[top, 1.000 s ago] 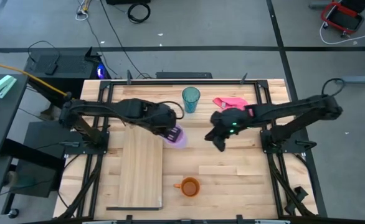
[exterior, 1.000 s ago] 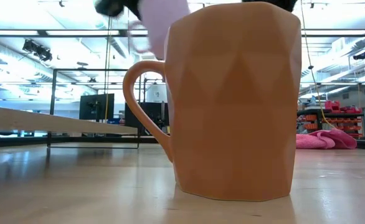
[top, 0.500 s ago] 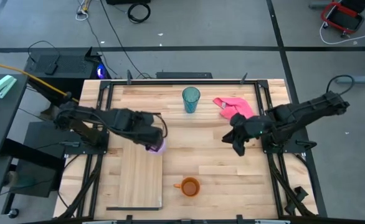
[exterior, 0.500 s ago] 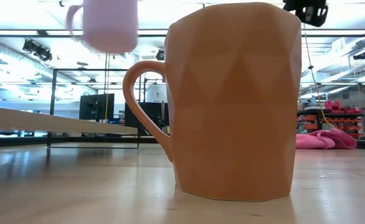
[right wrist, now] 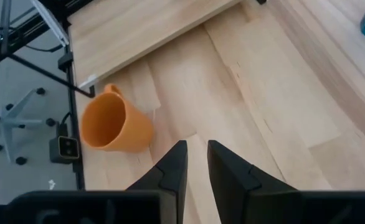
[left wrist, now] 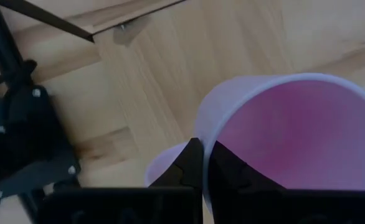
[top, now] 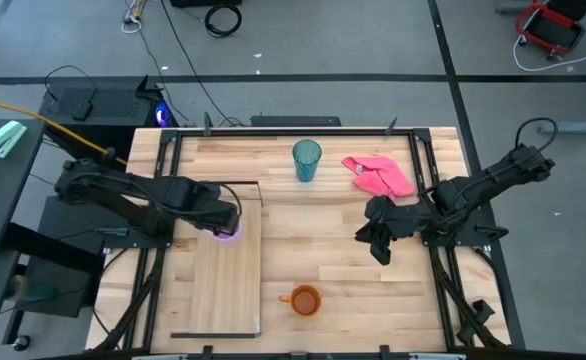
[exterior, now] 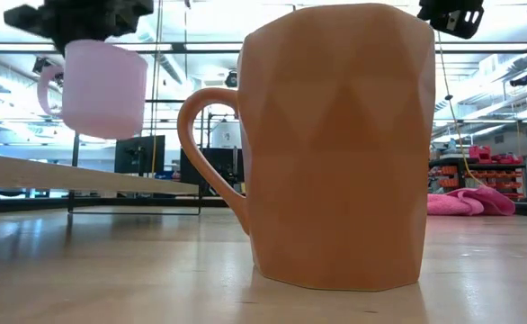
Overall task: Stack small to large cups/mugs on shelf
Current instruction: Put the purple cup on the shelf
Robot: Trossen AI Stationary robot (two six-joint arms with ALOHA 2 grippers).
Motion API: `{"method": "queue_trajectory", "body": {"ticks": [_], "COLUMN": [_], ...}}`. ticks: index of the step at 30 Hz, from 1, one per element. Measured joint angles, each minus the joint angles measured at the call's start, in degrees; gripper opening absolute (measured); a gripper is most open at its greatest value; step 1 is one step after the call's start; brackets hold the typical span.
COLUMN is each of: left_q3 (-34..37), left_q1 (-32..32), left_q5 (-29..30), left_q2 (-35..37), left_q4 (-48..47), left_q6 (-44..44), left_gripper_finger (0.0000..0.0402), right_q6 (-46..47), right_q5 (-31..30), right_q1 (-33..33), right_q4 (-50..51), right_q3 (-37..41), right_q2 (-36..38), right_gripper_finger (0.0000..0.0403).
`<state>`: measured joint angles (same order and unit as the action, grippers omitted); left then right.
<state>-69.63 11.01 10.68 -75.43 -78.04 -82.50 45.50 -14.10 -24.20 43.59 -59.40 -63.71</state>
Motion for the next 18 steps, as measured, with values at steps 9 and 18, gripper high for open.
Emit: {"method": "queue_trajectory", "body": {"ticks": [9,18], "left_q3": [6.4,6.5], "left_q1": [-3.1,-6.5], "left_q5": [1.5,3.1], "left_q2": [2.5,2.4], "left_q4": [1.7,7.7], "left_q6": [12.6,20.2], "left_gripper_finger": [0.0011,0.0011], "right_q6": [1.3,3.7], "right_q5": [-3.9,-3.9], "right_q1": [0.1,1.2], "right_q4": [-0.2,-1.8], "right_q3": [0.0,0.0], "right_q2": [-3.0,-5.0], "right_gripper_finger": [0.0070,0.0070]}}
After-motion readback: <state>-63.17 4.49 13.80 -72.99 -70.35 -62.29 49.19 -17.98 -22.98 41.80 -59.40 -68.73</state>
